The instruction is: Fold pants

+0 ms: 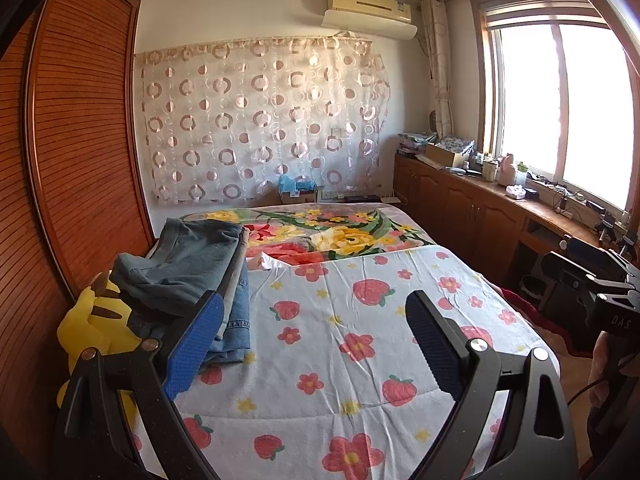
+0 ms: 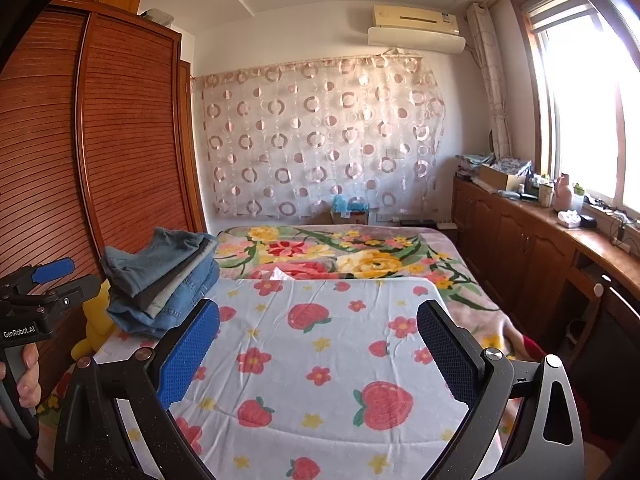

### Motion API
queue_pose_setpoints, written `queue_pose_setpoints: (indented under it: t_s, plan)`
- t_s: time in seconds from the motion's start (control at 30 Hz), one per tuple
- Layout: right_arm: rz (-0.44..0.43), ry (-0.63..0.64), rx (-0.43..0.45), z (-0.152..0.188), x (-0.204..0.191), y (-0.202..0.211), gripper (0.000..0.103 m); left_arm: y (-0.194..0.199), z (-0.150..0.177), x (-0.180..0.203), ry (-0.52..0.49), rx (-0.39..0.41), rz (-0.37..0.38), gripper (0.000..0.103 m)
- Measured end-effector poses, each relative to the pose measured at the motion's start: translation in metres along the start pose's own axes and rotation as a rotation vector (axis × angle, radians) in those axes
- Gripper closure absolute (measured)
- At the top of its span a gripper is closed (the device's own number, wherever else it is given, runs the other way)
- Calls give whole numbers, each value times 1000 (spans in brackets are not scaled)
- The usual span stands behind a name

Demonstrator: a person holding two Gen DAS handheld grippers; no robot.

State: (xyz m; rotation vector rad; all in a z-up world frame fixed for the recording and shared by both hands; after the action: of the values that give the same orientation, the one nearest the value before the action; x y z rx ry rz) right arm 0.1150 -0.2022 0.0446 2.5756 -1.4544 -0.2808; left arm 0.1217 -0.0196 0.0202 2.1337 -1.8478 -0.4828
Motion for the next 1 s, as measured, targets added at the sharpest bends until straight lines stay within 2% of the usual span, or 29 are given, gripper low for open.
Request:
queue_pose_setpoints:
  t_s: [1.0]
  plan:
    - [-9, 7, 4, 3, 3, -5, 4, 1, 1, 0, -1, 0, 1, 10]
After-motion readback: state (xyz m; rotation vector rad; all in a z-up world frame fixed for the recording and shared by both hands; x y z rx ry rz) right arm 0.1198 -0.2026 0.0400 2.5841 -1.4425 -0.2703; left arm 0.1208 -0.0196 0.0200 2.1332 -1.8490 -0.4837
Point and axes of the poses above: each gripper's, at about its wrist camera, not at the fingertips, and y roughly against the way its jaws point, x to its right, z to its underside, the point moved 9 cm from there along -y, roughly the way its jaws point, and after that the axes turned 10 degrees about -z, right-handed, at the moved point
